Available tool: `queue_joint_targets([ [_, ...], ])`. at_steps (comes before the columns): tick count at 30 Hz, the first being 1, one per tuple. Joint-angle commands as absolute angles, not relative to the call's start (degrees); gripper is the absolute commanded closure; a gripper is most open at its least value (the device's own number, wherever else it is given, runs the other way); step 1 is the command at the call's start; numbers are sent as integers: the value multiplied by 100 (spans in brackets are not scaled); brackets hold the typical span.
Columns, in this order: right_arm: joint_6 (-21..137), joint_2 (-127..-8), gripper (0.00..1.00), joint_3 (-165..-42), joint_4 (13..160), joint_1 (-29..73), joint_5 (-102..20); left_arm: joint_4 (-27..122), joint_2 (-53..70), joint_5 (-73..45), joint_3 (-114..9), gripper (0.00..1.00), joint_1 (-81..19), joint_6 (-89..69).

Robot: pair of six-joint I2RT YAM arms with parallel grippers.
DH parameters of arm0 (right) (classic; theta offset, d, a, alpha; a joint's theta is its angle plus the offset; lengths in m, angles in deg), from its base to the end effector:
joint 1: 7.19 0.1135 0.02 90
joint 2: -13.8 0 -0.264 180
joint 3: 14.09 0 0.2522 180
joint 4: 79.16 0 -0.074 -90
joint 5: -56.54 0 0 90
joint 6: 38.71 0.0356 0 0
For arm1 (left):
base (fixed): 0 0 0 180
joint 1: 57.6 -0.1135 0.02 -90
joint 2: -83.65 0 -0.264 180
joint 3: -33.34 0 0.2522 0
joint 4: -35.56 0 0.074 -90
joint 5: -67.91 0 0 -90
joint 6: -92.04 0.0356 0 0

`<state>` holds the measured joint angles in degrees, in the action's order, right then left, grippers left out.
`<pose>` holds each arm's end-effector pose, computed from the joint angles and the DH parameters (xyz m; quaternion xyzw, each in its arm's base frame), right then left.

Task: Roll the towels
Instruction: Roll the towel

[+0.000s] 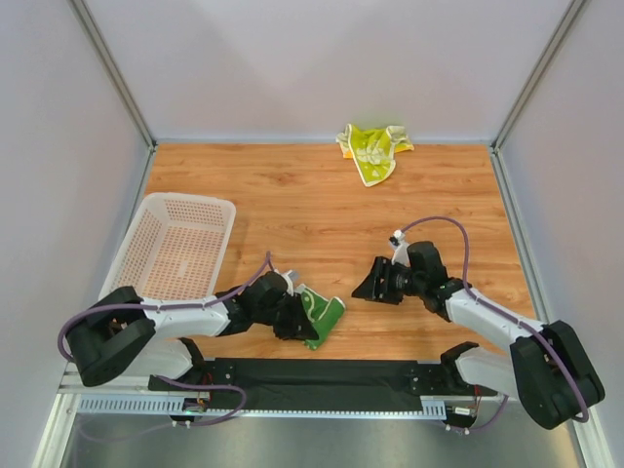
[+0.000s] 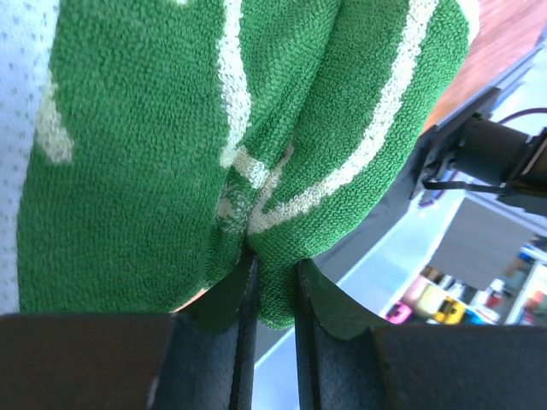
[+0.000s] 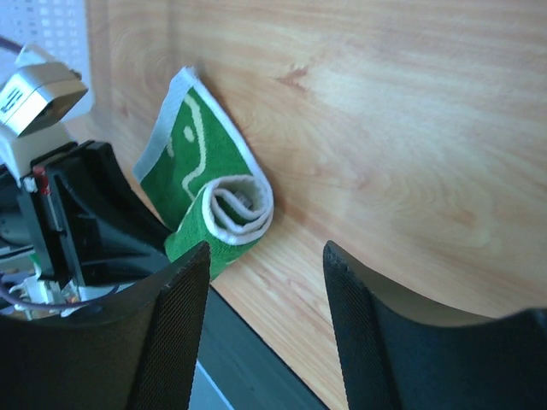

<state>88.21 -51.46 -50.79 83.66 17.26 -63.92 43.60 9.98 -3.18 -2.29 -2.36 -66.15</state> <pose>0.1783 0.1009 0.1577 -0.0013 0.8993 0.3948 0.1884 0.1154 -0.1866 0.1339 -0.0421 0.9159 -0.3970 0.0406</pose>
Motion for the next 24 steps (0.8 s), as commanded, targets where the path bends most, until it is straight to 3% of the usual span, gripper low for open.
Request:
queue_joint_targets([
  [1, 9145, -5001, 42, -4808, 9251, 1733, -7010, 3904, 842, 251, -169, 100, -372, -7091],
  [8, 9505, -5027, 38, -4263, 10113, 1917, -7231, 3720, 701, 489, -64, 100, -531, -7381],
  [24, 10059, -6011, 38, -3884, 11827, 2506, -7108, 3298, 526, 515, 191, 100, -645, -7724],
])
